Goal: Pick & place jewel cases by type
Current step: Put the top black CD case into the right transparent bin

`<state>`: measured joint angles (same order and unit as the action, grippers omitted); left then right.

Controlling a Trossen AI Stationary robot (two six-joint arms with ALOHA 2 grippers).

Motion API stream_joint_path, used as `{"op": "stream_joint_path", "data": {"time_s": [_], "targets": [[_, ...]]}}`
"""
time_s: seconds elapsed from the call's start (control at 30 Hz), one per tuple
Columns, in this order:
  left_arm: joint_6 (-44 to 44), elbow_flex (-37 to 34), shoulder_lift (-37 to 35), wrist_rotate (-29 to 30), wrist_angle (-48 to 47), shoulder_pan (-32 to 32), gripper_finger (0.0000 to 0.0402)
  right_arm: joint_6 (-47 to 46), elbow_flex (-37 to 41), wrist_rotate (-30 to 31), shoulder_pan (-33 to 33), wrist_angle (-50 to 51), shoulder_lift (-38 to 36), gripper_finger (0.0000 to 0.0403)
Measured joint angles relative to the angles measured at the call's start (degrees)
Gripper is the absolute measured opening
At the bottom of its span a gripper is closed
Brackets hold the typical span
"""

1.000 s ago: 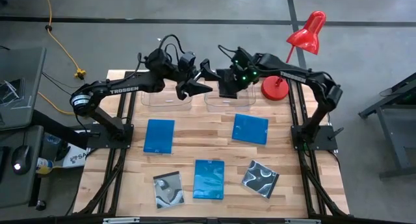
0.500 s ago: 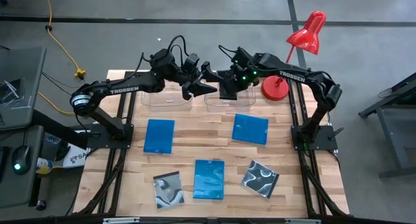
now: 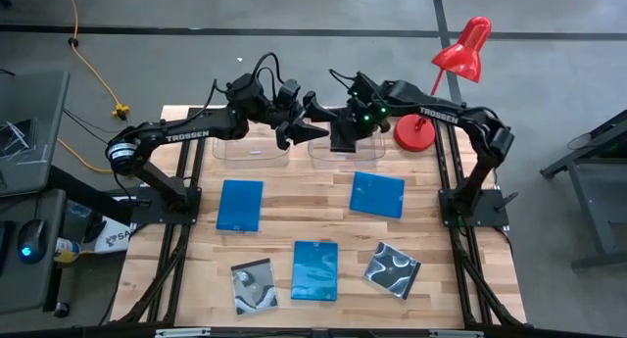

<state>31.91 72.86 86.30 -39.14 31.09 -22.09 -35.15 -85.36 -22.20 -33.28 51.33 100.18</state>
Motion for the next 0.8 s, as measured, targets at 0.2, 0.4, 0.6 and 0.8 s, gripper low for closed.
{"op": "stream_joint_path", "data": {"time_s": [0.2,0.4,0.6,0.8], "targets": [[0.90,0.00,0.00,-0.16,0.00,0.00,0.0291,-1.08,0.02,-1.52,0.11,-1.94,2.78,0.0016],[1.32,-0.02,0.00,-0.47,0.00,0.00,0.0291,-1.95,0.02,-1.60,0.04,-2.71,3.69,0.0016],[0.89,0.00,0.00,-0.80,0.02,0.00,0.0291,0.12,0.02,1.33,0.06,-2.90,3.53,0.0016],[0.93,-0.01,0.00,-0.90,3.71,-0.07,0.0291,2.06,0.02,7.29,0.06,-3.42,-0.10,0.0016]]}}
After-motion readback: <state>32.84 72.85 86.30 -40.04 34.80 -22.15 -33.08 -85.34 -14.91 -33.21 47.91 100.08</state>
